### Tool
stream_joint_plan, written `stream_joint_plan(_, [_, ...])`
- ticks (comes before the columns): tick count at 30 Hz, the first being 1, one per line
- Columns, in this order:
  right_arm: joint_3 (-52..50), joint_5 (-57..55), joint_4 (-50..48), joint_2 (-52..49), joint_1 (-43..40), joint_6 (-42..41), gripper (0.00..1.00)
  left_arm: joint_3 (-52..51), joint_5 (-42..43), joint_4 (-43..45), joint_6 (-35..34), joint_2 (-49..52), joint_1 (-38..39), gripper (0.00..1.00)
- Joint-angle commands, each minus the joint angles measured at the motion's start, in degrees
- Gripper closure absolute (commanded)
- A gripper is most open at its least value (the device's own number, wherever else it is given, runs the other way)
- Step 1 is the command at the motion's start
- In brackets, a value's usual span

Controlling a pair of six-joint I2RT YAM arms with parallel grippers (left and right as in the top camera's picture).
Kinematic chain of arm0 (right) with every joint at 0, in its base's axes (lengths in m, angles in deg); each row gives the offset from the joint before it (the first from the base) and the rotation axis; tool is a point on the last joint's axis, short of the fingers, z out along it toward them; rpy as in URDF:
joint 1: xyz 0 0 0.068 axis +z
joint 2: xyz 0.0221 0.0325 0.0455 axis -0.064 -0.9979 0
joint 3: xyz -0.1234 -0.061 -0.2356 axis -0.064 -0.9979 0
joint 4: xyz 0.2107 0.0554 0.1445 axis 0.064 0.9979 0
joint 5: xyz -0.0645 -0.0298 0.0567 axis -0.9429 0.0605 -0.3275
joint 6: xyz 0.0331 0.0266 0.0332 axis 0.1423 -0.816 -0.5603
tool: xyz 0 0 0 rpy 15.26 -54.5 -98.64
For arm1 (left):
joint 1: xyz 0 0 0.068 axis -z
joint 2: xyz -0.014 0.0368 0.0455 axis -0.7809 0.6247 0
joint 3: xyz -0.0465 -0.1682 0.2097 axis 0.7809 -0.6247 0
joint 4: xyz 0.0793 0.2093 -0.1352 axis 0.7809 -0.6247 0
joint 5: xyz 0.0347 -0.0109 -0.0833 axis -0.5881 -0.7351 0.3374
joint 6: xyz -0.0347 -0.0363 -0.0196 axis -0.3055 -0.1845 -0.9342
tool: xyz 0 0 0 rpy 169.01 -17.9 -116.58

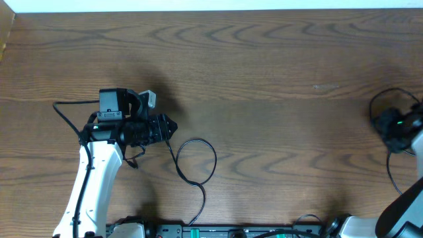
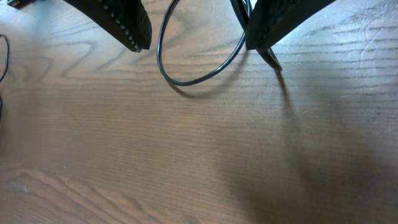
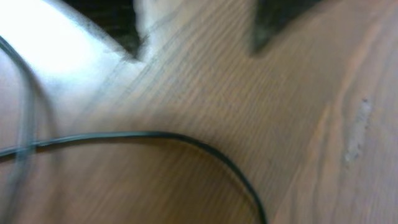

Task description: Untangle cables

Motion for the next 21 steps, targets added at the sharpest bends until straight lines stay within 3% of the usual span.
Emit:
stream_joint_plan(1, [-5.03, -1.27, -4.31, -0.31, 2.19, 4.09, 0.99, -0.22, 0.31, -0.37, 0.96, 0.11, 0.17, 0.46])
stream_joint_plan(8, [-10.12, -4.00, -13.29, -0.31, 3.08, 4.33, 0.99, -0.22, 0.28, -0.55, 0.96, 0.11, 0.17, 0.46])
stream_joint_plan(21, [-10.47, -11.74, -18.84, -7.69, 2.86, 4.24, 0.99, -0.22, 0.28, -1.09, 0.96, 0.11, 0.17, 0.46])
